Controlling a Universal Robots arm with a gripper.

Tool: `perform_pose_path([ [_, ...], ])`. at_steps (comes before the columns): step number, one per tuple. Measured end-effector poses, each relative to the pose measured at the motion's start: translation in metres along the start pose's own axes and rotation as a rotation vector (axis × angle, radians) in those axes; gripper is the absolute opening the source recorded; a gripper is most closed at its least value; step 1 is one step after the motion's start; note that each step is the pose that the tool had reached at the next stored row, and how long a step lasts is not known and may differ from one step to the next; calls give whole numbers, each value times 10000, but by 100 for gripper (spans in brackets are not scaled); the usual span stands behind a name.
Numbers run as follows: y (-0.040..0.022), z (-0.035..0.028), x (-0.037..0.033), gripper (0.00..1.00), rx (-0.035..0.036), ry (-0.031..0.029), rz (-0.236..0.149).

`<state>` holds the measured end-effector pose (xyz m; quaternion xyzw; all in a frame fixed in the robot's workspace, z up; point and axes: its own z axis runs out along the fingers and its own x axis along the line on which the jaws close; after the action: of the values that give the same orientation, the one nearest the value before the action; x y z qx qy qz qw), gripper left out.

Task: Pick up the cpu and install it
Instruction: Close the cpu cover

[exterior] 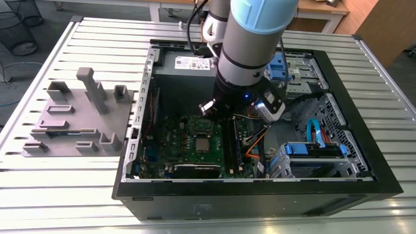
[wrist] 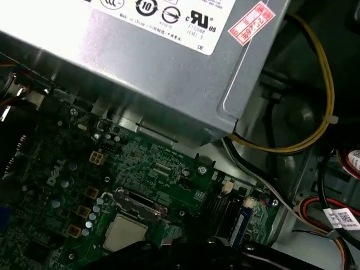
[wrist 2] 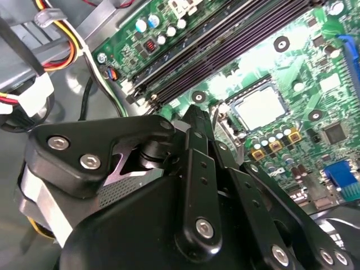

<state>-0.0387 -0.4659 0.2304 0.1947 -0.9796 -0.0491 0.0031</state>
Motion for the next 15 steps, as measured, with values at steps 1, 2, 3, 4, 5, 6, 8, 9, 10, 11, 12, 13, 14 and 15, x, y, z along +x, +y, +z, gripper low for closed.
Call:
perform_pose_path([
  [1,-13,-1,5,11,0,0,0],
  [2,-26,-2,9,11,-1,-1,0],
  [3,-38,-4,14,11,0,0,0],
  [4,-51,-5,18,11,0,0,0],
  [5,-64,-7,23,11,1,0,0],
  [6,-76,-8,28,11,0,0,0],
  [8,-103,-10,38,11,0,-1,0],
  [9,-115,-12,43,11,0,0,0],
  [10,-127,-13,48,11,0,0,0],
  [11,-140,-14,53,11,0,0,0],
  [12,-151,-16,57,11,0,0,0],
  [13,-161,-16,61,11,-1,-1,0],
  [14,-168,-17,64,11,0,0,0],
  [15,-171,-18,66,11,0,0,1],
])
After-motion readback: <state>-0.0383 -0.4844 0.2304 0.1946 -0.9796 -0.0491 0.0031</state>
